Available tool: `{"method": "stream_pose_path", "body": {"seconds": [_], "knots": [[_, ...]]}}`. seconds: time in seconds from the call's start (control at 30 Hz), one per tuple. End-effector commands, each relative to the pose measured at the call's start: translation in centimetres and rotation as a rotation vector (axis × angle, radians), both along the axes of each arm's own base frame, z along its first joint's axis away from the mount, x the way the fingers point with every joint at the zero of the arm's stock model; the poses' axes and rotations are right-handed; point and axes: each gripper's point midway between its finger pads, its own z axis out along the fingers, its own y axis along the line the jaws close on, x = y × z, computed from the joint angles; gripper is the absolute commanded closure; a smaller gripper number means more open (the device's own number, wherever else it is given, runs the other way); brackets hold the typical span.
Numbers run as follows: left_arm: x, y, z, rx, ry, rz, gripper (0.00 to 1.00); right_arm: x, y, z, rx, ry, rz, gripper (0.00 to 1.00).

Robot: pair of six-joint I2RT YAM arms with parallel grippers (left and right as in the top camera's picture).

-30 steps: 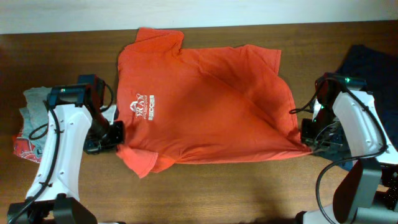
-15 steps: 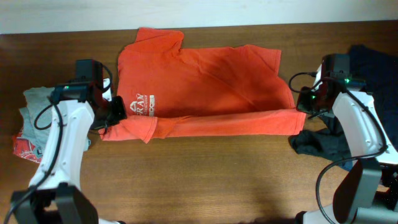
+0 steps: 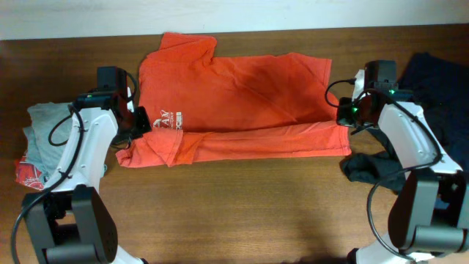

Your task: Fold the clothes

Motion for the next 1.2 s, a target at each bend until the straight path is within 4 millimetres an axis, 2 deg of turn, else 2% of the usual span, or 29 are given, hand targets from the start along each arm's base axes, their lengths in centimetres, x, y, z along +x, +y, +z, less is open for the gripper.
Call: {"method": "stream_pose_path", "body": {"seconds": [0.0,0.03,0.07,0.1,0.13,0.2,0.23,0.33,0.5,0.63,0.8,0.9,1.17], "knots": [[0.8,0.6,-0.2,0.022,-0.023,0.023,1.0,0.3,0.1,-1.2,0.0,0.02,0.015,0.91],[0.9,0.6,-0.1,0.022,-0.03,0.022,1.0,0.3,0.1,-1.5,0.0,0.024,0.014,0.91],[1.0,0.6,-0.1,0.022,-0.032,0.022,0.87,0.3,0.1,-1.6,0.001,0.026,0.015,0.9],[1.0,0.6,-0.1,0.022,-0.033,0.022,0.51,0.3,0.1,-2.0,0.002,0.035,0.015,0.79],[1.0,0.6,-0.1,0.022,-0.033,0.022,0.34,0.2,0.1,-2.2,0.002,0.04,0.015,0.71],[1.0,0.6,-0.1,0.022,-0.032,0.022,0.19,0.2,0.1,-2.4,0.003,0.048,0.015,0.58],[1.0,0.6,-0.2,0.022,-0.031,0.022,0.17,0.2,0.1,-2.5,0.003,0.048,0.015,0.56],[0.4,0.4,-0.3,0.013,-0.005,0.02,0.17,0.2,0.1,-2.5,0.003,0.048,0.013,0.54],[-2.5,-0.5,-1.2,-0.036,0.113,0.01,0.18,-0.7,0.2,-2.8,0.009,0.087,0.013,0.54],[-4.0,-0.9,-2.9,-0.056,0.158,0.007,0.25,-1.4,0.2,-3.2,0.011,0.108,0.013,0.54],[-3.7,-4.0,-4.4,-0.228,0.119,-0.052,0.38,-2.2,0.4,-4.4,0.014,0.131,0.013,0.55],[-3.7,-4.9,-4.8,-0.277,0.105,-0.064,0.54,-2.6,0.4,-4.8,0.015,0.14,0.013,0.56],[-3.8,-8.1,-5.3,-0.335,0.092,-0.142,0.53,-2.6,0.4,-4.8,0.015,0.141,0.013,0.55]]}}
